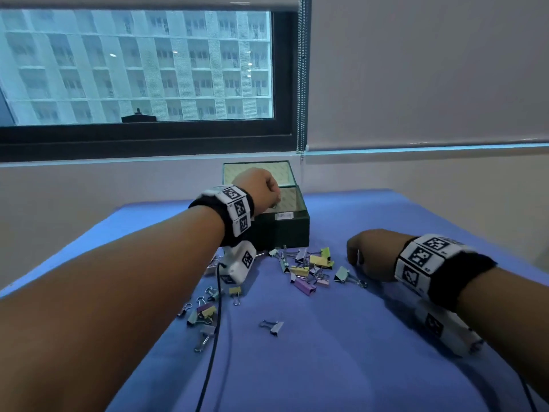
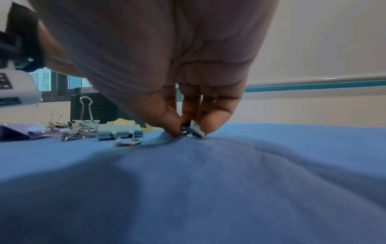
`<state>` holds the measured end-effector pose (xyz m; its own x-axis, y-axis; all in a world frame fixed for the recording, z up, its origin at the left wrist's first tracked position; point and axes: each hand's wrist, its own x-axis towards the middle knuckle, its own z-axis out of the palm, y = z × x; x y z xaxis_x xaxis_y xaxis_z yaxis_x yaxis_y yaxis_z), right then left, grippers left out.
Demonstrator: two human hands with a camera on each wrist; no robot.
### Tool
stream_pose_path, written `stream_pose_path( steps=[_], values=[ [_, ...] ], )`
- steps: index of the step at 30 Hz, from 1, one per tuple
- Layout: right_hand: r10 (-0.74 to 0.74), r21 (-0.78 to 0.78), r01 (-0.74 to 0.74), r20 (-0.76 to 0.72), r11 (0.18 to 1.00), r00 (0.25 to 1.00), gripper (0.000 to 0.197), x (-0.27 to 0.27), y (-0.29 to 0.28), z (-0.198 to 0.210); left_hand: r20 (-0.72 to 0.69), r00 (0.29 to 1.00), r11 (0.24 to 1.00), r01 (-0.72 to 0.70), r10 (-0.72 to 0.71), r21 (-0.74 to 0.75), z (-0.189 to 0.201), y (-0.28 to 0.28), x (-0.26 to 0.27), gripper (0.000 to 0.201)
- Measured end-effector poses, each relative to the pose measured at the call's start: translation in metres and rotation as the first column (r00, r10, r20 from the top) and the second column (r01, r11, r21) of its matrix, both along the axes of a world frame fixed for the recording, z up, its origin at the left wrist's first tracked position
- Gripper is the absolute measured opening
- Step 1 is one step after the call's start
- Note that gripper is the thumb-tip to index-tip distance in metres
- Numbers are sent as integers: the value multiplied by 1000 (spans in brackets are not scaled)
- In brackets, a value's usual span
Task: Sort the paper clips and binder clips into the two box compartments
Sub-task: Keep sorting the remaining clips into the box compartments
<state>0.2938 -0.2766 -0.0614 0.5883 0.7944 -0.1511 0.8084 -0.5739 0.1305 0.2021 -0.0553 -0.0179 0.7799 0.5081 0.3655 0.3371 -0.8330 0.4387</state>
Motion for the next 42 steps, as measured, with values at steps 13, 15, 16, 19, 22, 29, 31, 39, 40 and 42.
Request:
stream_pose_path(
  steps=[13,15,16,19,22,29,31,39,40,42],
  values=[
    [119,201,-86,-156,976,981,22,-1,3,2,-694,719,990,86,19,116,3,25,-155,19],
    [142,201,-119,-103,972,985,28,-2,3,-1,-782,565,941,28,264,338,-11,37,-186,33],
    [147,196,-129,-78,972,986,29,-2,3,-2,-787,519,923,-7,333,385,-16,40,-199,44],
    [152,204,-148,-5,968,988,26,0,3,-3,-789,550,961,-174,274,213,-25,45,-223,72],
    [138,229,-143,35,963,990,24,4,3,-5,-740,664,985,-171,107,-11,-28,37,-231,55],
    [161,370,-187,99,910,982,20,-5,3,3,-638,754,976,-15,154,217,-36,40,-219,24],
    [196,439,-235,132,867,972,19,-21,5,14,-622,763,969,-23,176,247,-38,44,-218,38],
    [415,30,-414,-45,910,909,40,-120,35,11,-627,768,974,22,129,227,-44,39,-224,12],
    [415,-10,-417,-70,909,907,35,-125,40,7,-591,788,964,-11,172,266,-44,41,-222,9],
    [428,-49,-432,-83,900,900,19,-130,49,0,-509,830,945,-63,228,320,-44,47,-218,6]
  ],
)
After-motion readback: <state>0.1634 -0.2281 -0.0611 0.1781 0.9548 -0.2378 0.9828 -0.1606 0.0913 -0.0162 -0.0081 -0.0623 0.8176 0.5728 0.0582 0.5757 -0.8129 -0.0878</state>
